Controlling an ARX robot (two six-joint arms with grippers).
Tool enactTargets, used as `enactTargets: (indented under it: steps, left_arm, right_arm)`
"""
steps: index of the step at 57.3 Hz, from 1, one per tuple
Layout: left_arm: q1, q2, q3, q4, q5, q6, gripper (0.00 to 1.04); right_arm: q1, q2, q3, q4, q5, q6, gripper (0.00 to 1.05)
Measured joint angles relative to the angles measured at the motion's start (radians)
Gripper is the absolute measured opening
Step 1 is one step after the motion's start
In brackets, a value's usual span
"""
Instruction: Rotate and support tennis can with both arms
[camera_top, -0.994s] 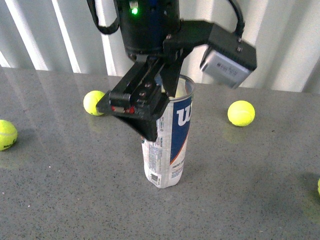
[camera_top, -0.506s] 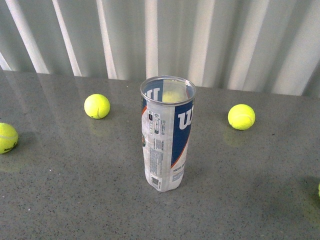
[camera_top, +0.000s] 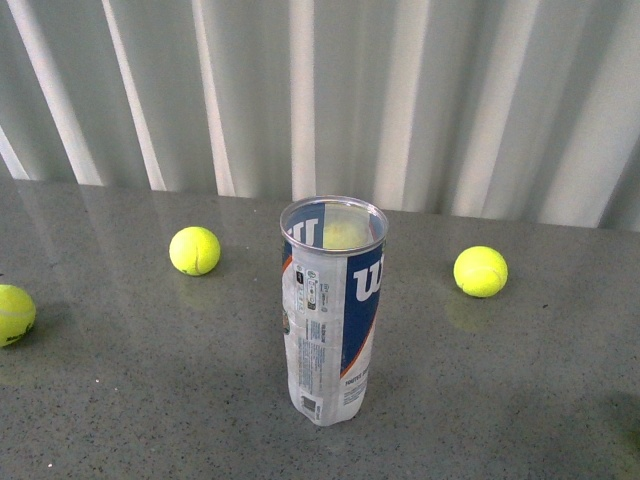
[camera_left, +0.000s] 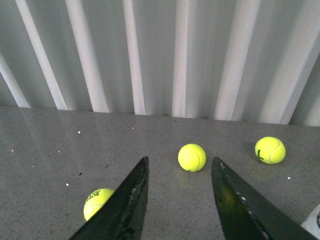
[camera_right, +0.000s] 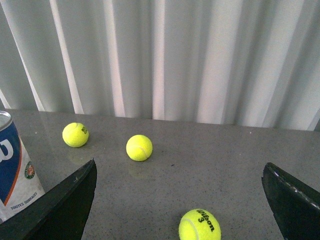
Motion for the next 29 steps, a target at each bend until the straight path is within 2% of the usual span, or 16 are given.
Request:
enactTargets:
  steps: [11, 29]
  left_arm:
    - [-0.002, -0.098, -0.079, -0.021, 0.0, -0.029, 0.04]
    - [-0.003, -0.277, -0.16, -0.121, -0.001, -0.042, 0.04]
  right_arm:
    - [0.0, 0.0, 0.0, 0.0, 0.0, 0.0, 0.97]
    - [0.0, 0.0, 0.0, 0.0, 0.0, 0.0, 0.97]
